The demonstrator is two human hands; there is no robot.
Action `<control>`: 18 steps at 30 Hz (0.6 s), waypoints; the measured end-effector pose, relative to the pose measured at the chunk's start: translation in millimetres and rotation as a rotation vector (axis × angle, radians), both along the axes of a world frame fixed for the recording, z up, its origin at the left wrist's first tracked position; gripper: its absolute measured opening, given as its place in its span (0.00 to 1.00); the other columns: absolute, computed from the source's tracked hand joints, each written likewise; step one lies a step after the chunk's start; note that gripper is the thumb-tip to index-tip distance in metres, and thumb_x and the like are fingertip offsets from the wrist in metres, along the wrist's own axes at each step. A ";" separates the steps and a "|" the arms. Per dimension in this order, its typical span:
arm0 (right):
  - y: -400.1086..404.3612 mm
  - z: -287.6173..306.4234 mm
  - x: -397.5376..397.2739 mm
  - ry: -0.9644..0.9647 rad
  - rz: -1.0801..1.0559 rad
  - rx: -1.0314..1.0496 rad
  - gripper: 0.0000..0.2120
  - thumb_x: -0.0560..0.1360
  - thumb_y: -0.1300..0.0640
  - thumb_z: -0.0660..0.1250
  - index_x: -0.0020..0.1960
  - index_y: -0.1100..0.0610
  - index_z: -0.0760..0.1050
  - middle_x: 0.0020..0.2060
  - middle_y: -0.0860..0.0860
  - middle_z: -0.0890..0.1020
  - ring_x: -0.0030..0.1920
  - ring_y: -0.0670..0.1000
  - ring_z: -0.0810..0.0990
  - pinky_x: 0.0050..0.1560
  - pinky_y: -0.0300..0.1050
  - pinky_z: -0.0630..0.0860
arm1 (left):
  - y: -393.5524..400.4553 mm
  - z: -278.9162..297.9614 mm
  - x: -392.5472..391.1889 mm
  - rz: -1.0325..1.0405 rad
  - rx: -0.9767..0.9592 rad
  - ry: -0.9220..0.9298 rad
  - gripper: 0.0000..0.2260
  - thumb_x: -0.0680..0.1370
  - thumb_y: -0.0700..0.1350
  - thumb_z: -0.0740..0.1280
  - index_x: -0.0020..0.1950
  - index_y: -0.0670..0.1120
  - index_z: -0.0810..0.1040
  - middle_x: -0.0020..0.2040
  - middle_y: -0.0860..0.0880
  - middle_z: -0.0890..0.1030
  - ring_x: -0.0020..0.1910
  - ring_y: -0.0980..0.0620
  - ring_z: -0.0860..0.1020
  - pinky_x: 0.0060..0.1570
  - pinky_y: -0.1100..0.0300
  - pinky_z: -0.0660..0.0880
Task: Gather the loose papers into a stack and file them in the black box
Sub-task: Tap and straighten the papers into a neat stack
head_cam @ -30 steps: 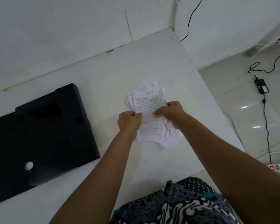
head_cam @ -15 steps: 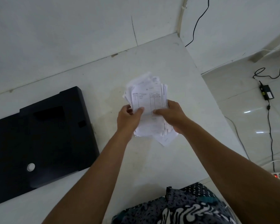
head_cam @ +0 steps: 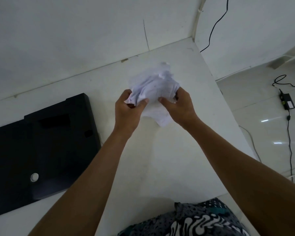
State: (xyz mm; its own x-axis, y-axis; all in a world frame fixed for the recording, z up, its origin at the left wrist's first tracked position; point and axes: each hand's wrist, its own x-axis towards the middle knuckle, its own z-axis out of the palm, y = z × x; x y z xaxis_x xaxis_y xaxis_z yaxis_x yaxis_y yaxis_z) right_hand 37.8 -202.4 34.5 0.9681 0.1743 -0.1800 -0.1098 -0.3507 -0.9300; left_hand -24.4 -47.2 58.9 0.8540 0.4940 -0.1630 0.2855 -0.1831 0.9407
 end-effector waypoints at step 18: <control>-12.8 -11.4 -2.9 0.093 0.115 -0.089 0.10 0.75 0.66 0.64 0.39 0.54 0.74 0.30 0.44 0.75 0.30 0.42 0.69 0.35 0.40 0.67 | 44.5 7.0 15.0 0.045 -0.436 -0.059 0.10 0.77 0.39 0.71 0.58 0.48 0.82 0.57 0.46 0.85 0.58 0.48 0.83 0.58 0.48 0.80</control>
